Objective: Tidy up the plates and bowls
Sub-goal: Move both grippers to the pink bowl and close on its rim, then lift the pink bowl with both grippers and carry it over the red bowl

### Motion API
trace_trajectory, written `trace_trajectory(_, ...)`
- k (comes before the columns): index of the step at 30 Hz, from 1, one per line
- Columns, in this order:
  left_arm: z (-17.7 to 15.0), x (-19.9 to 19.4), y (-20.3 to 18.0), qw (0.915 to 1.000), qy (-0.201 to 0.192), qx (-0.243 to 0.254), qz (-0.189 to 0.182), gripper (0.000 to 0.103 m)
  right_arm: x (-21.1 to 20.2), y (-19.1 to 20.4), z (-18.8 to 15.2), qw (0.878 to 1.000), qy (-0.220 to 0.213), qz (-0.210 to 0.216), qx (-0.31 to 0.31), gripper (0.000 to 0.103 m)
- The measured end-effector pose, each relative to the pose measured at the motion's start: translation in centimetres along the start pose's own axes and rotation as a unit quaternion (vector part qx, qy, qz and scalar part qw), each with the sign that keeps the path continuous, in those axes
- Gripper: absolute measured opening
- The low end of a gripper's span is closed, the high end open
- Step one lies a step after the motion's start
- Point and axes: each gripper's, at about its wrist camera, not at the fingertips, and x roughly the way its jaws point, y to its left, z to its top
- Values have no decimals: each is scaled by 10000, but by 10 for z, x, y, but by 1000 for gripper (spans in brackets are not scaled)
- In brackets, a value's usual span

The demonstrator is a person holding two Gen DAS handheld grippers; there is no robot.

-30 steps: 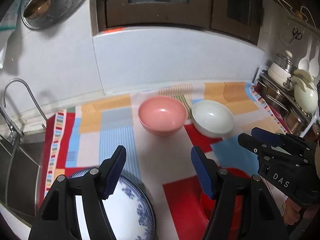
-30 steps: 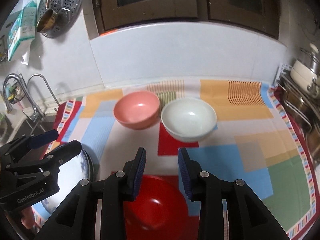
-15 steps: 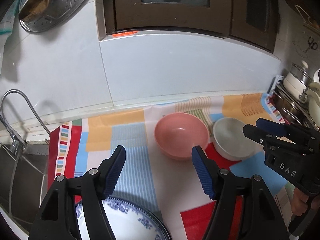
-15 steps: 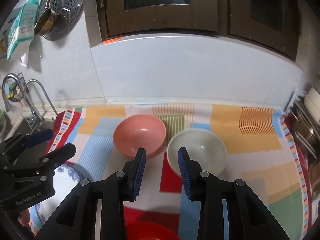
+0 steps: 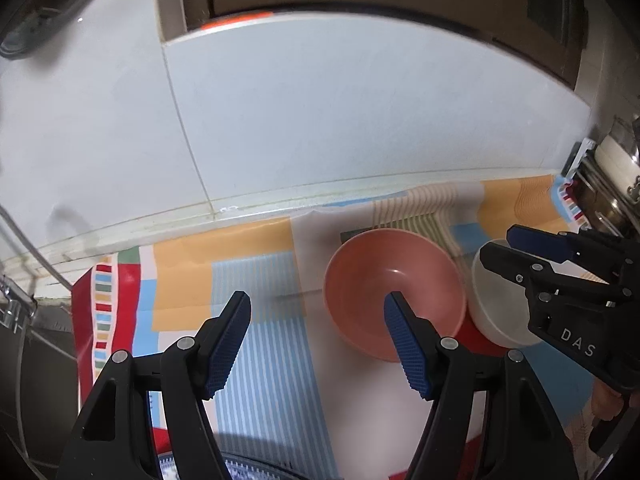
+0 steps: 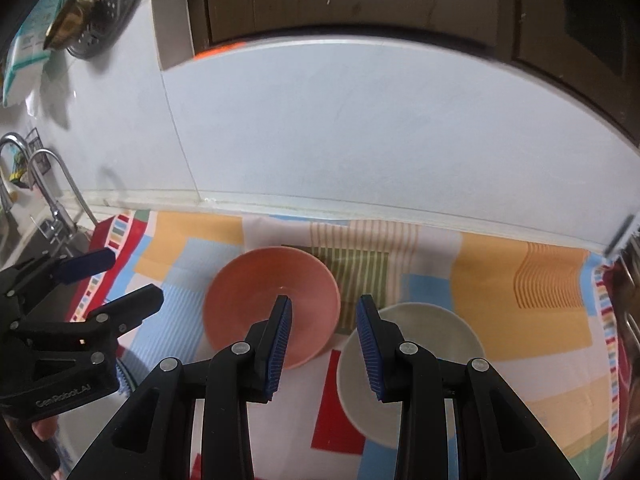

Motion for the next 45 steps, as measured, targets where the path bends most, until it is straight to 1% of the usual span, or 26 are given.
trace_trajectory(7,4,35,0,9995,278,110,-80,67,40,-5,5,9993,369,87,-66,35)
trace_trajectory(10,4,48,1,9990,406,103,-143,64,55,-9,3,9985,531,146,-30,35)
trace_trajectory(16,0,68,-5,9978,614,140,-187,59,74,-11,1,9972,721,211,29,34)
trace_trajectory(18,-1,73,-5,9974,683,133,-199,54,79,-12,1,9970,751,204,18,33)
trace_trajectory(20,-2,79,-5,9968,759,121,-212,52,83,-12,0,9966,793,219,20,29)
trace_trajectory(26,-3,88,-7,9954,887,69,-357,45,92,-12,-2,9959,869,232,-4,23)
trace_trajectory(28,-3,91,-8,9950,927,77,-355,40,94,-12,-1,9959,871,242,-8,20)
trace_trajectory(30,-4,95,-8,9943,988,74,-390,31,96,-10,-1,9959,870,244,-40,18)
trace_trajectory(32,-4,99,-9,9935,1050,59,-434,26,96,-9,0,9961,850,206,-67,16)
trace_trajectory(37,-4,100,-10,9940,1019,-44,-397,24,98,-11,2,9964,839,152,-19,12)
trace_trajectory(45,-1,94,-9,9949,932,-127,-357,24,98,-8,4,9964,822,149,116,12)
